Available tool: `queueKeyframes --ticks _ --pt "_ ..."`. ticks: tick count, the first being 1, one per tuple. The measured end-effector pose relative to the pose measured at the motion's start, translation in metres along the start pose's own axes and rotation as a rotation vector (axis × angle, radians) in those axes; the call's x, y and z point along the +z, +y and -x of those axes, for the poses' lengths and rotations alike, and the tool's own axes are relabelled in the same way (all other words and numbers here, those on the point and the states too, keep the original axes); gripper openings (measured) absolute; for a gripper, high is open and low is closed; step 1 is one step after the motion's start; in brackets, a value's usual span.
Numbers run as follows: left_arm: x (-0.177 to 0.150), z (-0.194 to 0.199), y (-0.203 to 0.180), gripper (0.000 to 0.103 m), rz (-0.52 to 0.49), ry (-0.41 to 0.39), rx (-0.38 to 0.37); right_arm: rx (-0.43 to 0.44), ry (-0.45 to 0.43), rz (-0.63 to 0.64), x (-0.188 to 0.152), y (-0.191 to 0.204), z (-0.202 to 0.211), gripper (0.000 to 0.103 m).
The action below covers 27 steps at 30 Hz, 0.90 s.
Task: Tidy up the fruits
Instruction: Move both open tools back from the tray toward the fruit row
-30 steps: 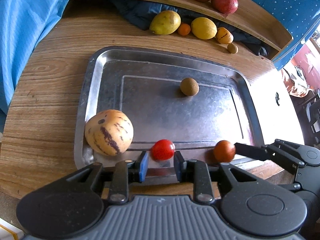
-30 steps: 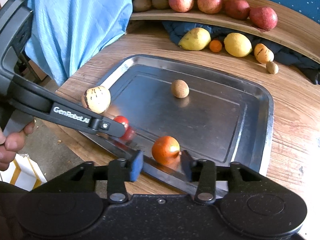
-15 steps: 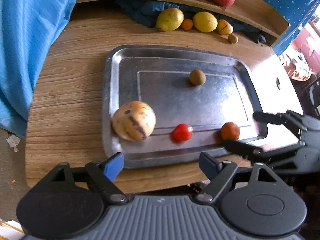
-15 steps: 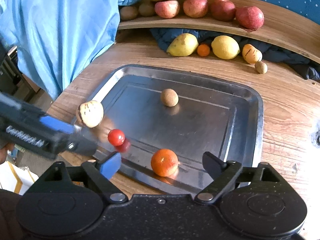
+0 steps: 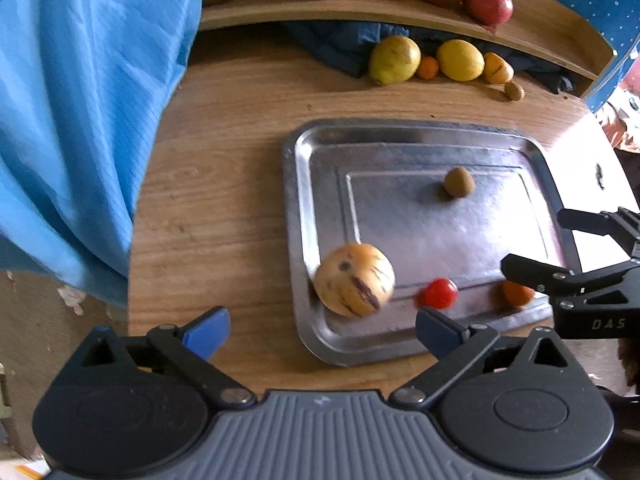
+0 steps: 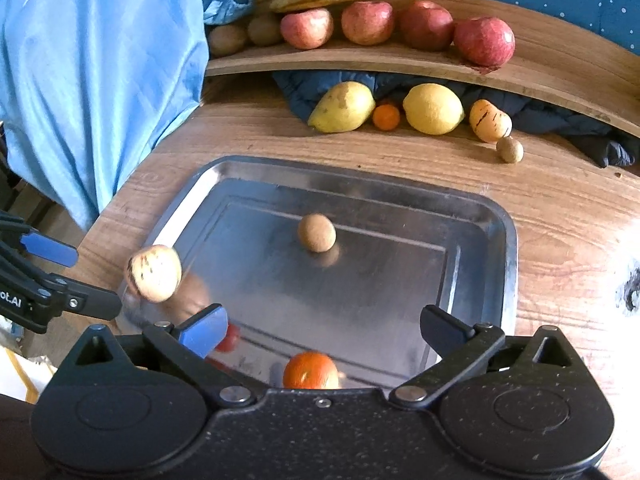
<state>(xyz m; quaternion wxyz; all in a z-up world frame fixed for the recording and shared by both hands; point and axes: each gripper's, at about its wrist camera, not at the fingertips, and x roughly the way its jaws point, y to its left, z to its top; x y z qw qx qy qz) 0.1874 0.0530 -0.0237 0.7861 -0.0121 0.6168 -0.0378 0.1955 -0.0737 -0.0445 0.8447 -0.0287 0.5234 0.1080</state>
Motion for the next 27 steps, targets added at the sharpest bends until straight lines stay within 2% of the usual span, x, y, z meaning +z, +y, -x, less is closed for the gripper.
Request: queueKeyframes --ticks 2,16,27 --pt "0.006 -0.001 0.0 0.102 -0.011 -0.005 0.022 -0.008 -0.003 -0.004 0.005 0.0 -0.002 0.102" --pt "0.055 -0.023 0.004 0.102 -0.03 -0.038 0.048 -0.069 -0.024 -0.022 0.034 -0.005 -0.012 0.102" --pt "0.087 -0.054 0.007 0.102 -0.017 -0.029 0.012 -0.131 0.0 -0.06 0.039 -0.014 -0.02 0.102"
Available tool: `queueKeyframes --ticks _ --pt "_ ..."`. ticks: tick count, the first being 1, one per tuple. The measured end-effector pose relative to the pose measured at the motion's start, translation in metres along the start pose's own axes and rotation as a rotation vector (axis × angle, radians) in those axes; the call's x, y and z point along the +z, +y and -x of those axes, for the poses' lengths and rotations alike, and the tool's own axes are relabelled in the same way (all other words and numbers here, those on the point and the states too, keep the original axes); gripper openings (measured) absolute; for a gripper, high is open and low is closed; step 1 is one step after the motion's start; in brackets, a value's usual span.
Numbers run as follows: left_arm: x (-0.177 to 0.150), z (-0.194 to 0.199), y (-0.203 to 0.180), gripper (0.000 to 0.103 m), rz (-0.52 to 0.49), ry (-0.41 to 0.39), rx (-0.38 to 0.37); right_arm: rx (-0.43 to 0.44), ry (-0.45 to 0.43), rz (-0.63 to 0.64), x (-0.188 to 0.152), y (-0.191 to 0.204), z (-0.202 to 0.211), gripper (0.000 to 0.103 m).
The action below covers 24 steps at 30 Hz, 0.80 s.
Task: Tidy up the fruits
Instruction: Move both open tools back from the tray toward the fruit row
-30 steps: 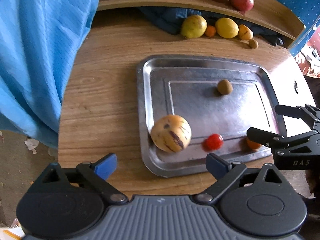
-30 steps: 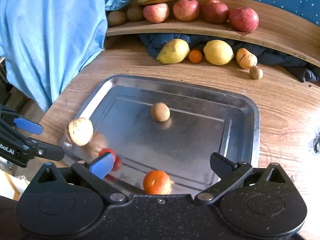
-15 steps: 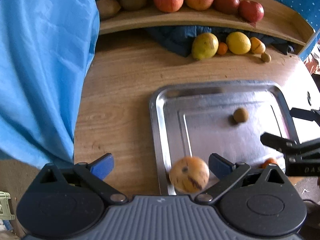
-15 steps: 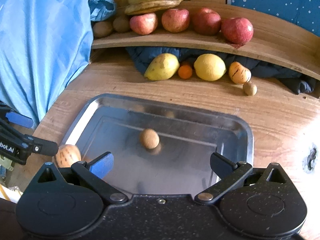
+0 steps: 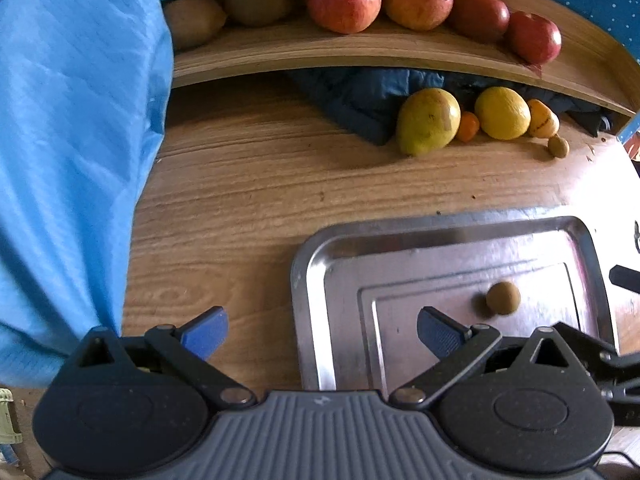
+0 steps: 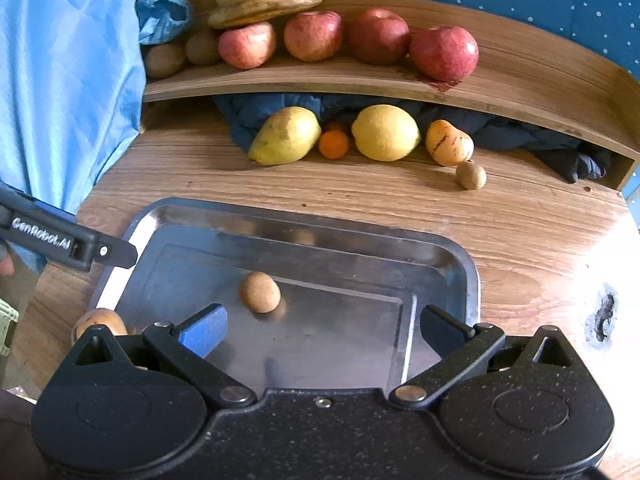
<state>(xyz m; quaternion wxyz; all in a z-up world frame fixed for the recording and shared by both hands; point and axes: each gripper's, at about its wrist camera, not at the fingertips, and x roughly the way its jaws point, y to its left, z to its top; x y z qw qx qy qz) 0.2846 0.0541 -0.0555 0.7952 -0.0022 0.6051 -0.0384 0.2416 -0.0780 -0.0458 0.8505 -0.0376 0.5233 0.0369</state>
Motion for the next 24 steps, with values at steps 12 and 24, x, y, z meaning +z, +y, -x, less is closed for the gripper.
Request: queueKeyframes --ticks 12,24 --pt "0.045 -0.026 -0.003 0.102 -0.032 0.002 -0.047 -0.063 -0.021 -0.041 0.014 -0.001 -0.012 0.102" --pt "0.101 -0.053 -0.018 0.102 -0.089 -0.024 -0.172 -0.127 -0.017 -0.009 0.046 -0.003 -0.04 0.102"
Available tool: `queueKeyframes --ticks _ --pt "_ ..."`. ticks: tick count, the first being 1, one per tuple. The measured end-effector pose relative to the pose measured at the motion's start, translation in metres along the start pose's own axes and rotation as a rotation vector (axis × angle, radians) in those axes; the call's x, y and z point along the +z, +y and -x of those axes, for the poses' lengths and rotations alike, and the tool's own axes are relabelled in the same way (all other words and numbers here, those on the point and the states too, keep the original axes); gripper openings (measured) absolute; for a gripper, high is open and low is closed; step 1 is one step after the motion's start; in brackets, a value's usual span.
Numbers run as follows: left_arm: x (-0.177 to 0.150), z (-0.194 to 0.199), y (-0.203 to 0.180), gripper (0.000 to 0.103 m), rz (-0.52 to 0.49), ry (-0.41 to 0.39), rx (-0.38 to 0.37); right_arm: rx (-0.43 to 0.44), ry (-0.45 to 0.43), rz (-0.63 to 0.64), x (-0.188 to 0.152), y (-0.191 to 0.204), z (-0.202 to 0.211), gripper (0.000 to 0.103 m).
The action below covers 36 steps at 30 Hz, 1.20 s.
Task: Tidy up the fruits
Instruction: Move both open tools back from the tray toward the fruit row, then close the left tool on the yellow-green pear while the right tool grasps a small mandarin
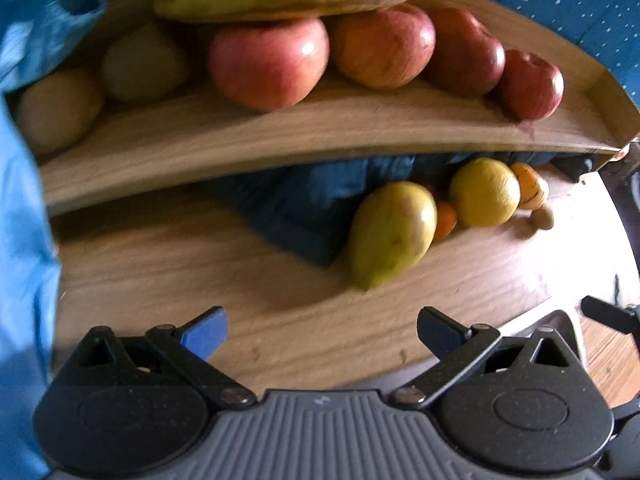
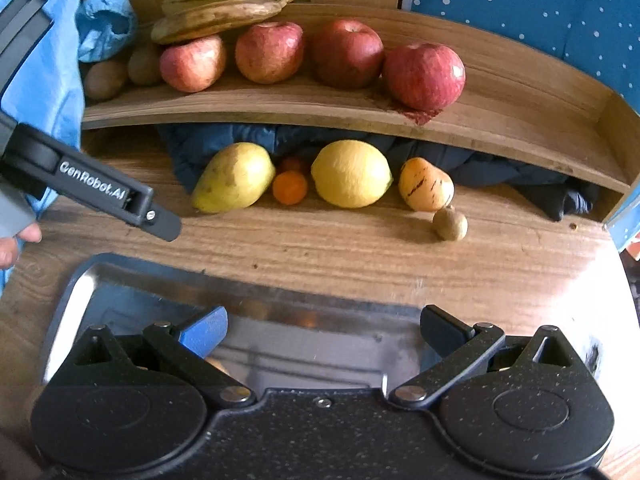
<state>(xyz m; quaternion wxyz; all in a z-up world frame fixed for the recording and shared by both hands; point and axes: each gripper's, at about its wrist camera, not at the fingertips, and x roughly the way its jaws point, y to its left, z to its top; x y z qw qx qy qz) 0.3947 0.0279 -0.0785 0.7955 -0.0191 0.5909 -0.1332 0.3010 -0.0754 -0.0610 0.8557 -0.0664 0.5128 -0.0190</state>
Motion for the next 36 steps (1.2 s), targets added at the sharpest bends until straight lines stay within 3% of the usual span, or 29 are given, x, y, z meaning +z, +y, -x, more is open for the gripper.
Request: queueKeyframes --ticks 11,17,32,36 --pt "0.03 -0.015 -0.012 0.102 -0.047 -0.009 -0.127 0.003 -0.027 0.067 0.025 0.017 -0.025 0.095" --pt "0.039 -0.022 -0.008 0.1 -0.054 -0.007 -0.182 -0.025 -0.057 0.061 0.034 0.021 -0.036 0.078" --pt "0.043 -0.026 -0.002 0.066 -0.035 -0.008 -0.246 0.021 -0.053 0.049 0.051 0.022 -0.062 0.049" --pt "0.044 -0.029 0.0 0.059 -0.023 -0.01 -0.239 0.025 -0.054 0.05 0.055 0.022 -0.066 0.048"
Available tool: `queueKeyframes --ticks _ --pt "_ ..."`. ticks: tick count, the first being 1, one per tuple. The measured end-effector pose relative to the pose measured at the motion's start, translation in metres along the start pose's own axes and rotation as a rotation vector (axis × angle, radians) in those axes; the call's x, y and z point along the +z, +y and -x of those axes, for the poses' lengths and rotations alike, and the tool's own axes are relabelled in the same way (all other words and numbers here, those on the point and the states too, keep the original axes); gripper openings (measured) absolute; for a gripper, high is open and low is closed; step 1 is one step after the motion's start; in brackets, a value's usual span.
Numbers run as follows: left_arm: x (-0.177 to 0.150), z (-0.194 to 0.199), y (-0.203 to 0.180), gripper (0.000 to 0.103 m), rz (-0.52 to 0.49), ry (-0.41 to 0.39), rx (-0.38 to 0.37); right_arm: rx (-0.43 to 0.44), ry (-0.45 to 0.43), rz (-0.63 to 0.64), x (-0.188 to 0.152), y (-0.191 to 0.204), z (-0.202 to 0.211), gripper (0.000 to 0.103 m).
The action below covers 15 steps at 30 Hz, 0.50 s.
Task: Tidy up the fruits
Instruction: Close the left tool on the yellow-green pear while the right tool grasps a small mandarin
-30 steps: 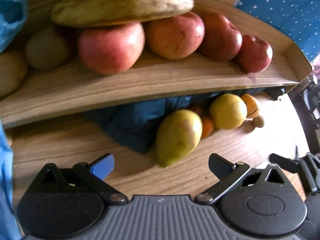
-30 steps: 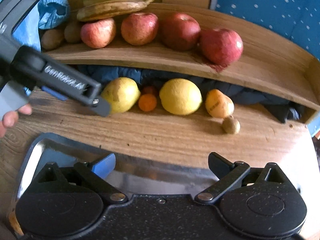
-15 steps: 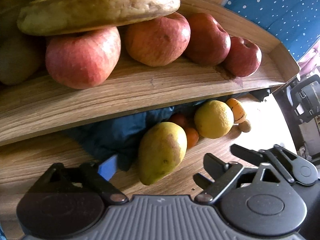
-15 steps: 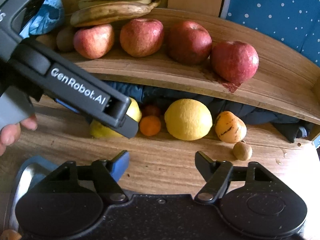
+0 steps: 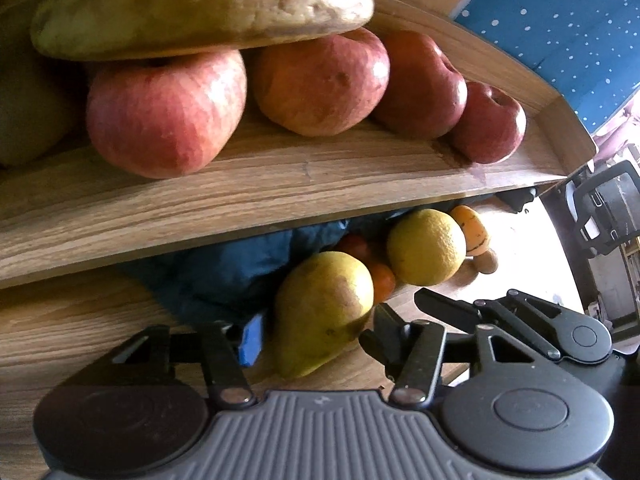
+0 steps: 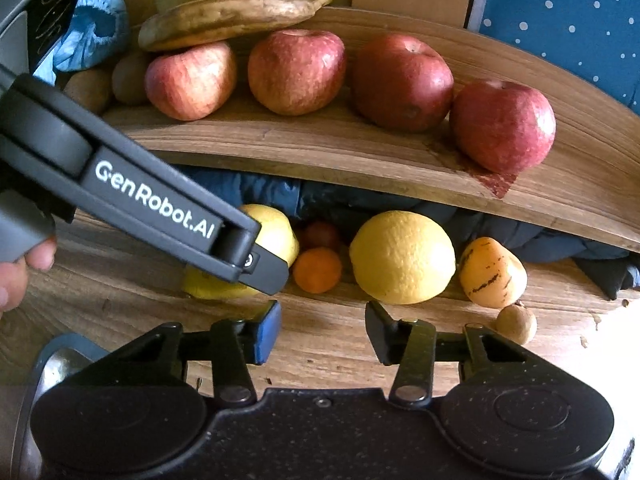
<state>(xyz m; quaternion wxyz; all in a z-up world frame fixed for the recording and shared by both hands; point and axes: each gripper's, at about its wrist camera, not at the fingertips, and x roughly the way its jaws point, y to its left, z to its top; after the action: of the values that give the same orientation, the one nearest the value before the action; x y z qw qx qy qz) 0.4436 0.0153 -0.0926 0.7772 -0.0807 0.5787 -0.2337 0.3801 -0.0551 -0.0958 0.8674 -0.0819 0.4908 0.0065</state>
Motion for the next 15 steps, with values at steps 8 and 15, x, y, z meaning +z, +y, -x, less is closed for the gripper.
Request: queueKeyframes --ticks 8,15 --pt "0.002 -0.006 0.002 0.059 0.017 0.0 -0.004 0.019 0.005 0.02 0.007 -0.002 -0.012 0.046" --pt "0.002 -0.007 0.005 0.057 0.025 -0.006 -0.001 0.019 0.004 0.028 0.013 0.0 -0.021 0.043"
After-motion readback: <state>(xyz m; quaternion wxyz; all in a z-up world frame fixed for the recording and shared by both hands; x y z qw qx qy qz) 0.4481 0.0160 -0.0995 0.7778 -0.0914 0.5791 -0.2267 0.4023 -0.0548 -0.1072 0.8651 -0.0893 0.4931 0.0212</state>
